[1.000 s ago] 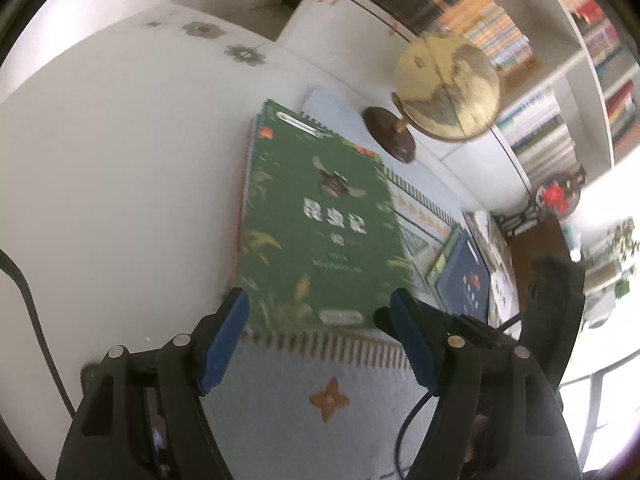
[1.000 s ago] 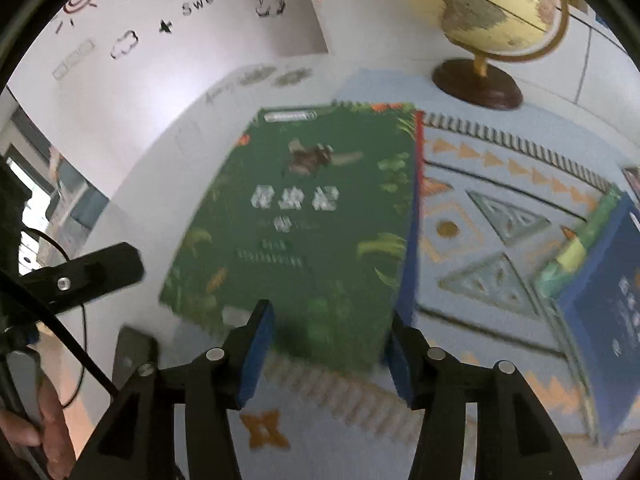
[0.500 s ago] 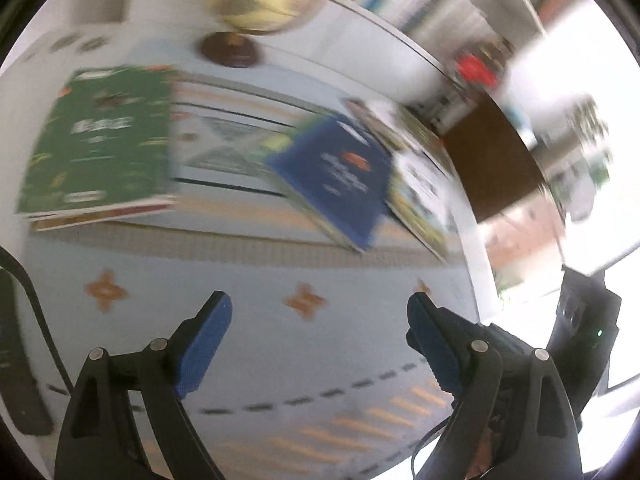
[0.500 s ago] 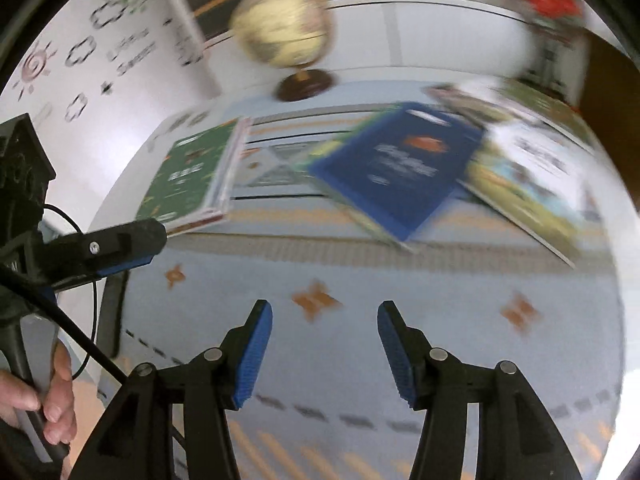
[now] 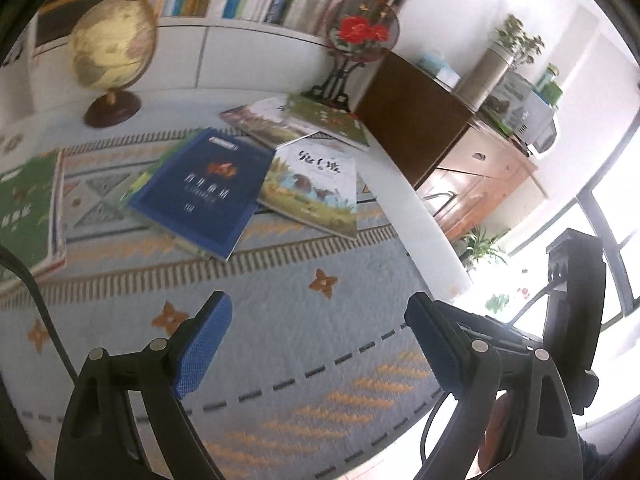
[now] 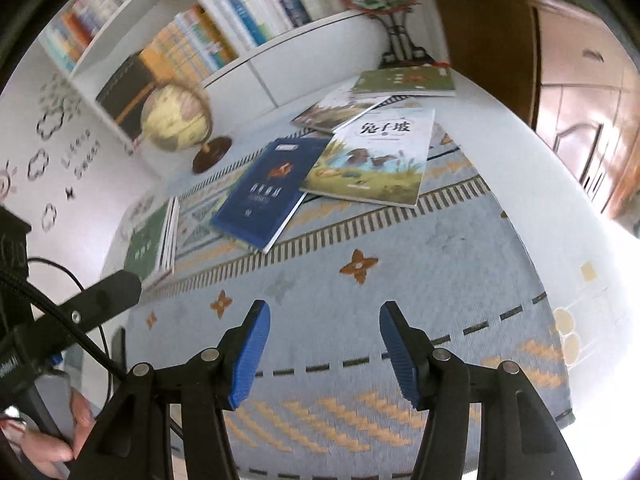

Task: Organize books

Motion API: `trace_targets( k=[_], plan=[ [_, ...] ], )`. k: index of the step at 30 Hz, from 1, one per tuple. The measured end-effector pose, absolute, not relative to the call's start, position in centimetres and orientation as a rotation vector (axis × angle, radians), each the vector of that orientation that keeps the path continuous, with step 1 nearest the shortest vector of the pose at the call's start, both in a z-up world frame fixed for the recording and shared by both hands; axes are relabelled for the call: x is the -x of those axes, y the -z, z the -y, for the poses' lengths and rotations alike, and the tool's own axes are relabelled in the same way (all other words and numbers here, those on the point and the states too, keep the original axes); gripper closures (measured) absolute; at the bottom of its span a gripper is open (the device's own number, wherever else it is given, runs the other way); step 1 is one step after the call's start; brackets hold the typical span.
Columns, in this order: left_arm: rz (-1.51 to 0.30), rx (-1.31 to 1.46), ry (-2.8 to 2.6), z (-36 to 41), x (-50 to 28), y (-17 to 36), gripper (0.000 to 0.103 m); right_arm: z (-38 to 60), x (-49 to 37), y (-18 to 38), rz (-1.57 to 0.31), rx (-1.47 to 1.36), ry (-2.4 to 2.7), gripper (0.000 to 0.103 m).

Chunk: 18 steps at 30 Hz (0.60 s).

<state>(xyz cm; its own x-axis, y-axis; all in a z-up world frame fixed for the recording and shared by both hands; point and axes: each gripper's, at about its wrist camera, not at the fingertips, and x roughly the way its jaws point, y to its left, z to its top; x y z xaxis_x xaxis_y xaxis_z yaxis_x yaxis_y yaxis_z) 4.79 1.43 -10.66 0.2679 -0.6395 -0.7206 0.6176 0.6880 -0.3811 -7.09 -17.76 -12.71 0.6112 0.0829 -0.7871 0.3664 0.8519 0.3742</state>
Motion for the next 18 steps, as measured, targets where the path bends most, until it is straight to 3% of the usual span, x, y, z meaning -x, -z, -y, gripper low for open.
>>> trace_targets(
  k=[18],
  plan=[
    [-1.245, 0.114, 0.764, -1.0, -25.6, 21.3, 0.014, 21.5, -9.3, 19.7, -1.116, -0.568, 0.105, 0.048]
  ],
)
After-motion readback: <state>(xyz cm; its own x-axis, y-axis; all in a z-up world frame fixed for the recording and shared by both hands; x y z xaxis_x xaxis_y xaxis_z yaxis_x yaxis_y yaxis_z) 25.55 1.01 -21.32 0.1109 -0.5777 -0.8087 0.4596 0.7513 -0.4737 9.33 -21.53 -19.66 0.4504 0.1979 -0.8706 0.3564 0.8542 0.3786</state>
